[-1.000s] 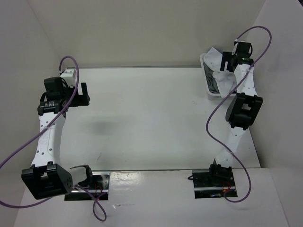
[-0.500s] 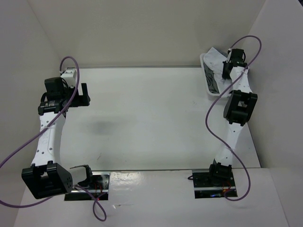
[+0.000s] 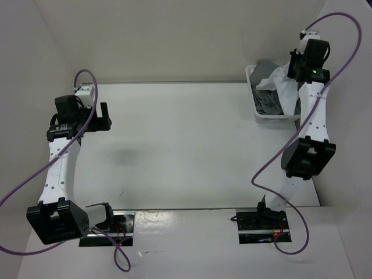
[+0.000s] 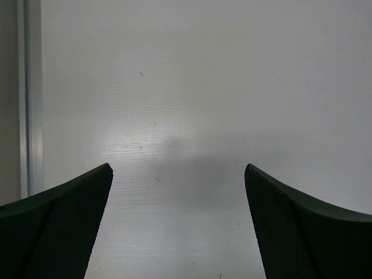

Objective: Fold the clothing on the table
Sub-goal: Grab the skirt from the pile, then move the skirt to the center of the board

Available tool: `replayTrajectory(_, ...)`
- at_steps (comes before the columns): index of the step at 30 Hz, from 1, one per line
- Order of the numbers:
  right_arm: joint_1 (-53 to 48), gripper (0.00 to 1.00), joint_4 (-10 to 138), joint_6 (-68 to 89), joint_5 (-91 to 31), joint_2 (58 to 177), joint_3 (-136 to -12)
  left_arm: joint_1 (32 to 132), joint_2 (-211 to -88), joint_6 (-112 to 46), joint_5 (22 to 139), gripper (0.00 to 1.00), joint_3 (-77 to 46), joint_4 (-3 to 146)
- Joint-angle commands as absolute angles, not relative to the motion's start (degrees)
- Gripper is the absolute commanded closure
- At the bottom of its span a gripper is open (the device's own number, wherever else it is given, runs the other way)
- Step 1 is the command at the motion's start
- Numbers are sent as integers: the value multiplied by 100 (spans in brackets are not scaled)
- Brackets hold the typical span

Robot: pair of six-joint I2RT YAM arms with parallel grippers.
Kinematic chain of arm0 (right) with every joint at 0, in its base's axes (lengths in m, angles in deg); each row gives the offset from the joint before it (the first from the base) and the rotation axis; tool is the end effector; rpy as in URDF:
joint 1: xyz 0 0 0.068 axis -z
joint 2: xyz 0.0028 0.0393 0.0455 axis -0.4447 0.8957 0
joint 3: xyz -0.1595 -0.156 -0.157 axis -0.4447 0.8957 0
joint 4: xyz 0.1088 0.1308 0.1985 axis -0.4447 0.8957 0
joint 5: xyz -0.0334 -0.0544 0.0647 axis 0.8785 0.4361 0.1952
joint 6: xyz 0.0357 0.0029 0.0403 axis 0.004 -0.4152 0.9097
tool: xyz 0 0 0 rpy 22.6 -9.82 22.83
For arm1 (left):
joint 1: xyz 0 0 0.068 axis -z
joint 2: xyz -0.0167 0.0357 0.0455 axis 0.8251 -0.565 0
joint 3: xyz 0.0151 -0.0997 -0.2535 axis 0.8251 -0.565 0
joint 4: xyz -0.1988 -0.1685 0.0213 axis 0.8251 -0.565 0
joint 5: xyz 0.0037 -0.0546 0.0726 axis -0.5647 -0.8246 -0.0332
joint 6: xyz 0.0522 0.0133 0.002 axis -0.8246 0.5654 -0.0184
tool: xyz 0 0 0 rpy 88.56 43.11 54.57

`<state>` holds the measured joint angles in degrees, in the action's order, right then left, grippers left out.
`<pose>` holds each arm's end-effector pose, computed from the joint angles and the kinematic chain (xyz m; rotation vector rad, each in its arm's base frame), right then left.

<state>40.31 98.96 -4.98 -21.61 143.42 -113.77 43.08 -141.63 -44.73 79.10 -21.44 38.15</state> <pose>0.4151 -0.1029 0.4112 0.0958 2.0554 -0.2522 0.2537 0.0502 0.3514 -0.1390 2.1335 -0.0596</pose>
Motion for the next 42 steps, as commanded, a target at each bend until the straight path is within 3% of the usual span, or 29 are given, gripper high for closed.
replayTrajectory(1,3767,94,9405,-692,-1775,13642,-11102,4329,-14103,-4519,7726,0,-2222,3927)
replayTrajectory(4,3599,94,9089,-886,-1466,13457,-10716,4329,-14103,-4520,7673,0,-2222,3927)
replayTrajectory(6,3528,100,9166,-965,-1342,13404,-10714,4329,-14103,-4520,7673,0,-2222,3927)
replayTrajectory(9,3327,100,9570,-965,-1772,13405,-10872,4329,-14042,-4520,7620,0,-2274,3927)
replayTrajectory(15,1535,100,9703,-1088,-1658,12431,-10118,4329,-14042,-4572,7462,0,-2274,3927)
replayTrajectory(20,383,100,9835,-1088,-2402,11858,-9827,4329,-14042,-4625,7356,0,-2274,3927)
replayTrajectory(22,381,84,9835,-1088,-2562,11700,-9757,4329,-14042,-4678,7356,0,-2274,3927)
replayTrajectory(24,381,76,9835,-1201,-2564,11445,-9380,4329,-14042,-4678,7304,0,-2274,3927)
replayTrajectory(25,381,49,9835,-1481,-2564,11357,-9239,4329,-14042,-4678,7304,0,-2274,3927)
replayTrajectory(26,381,9,9765,-1536,-2511,11156,-8872,4329,-14042,-4678,7252,0,-2274,3927)
replayTrajectory(27,381,1,9625,-1536,-2398,11032,-8642,4329,-14042,-4730,7251,0,-2274,3927)
replayTrajectory(33,381,1,9149,-1677,-1659,10355,-7481,4329,-14165,-4845,6918,0,-2274,3821)
replayTrajectory(39,381,1,9149,-1616,-1386,10485,-7242,4539,-14472,-5310,6548,0,-2143,3340)
replayTrajectory(42,381,1,9211,-1554,-1517,10539,-7242,5346,-14814,-5443,7718,1,-2090,3215)
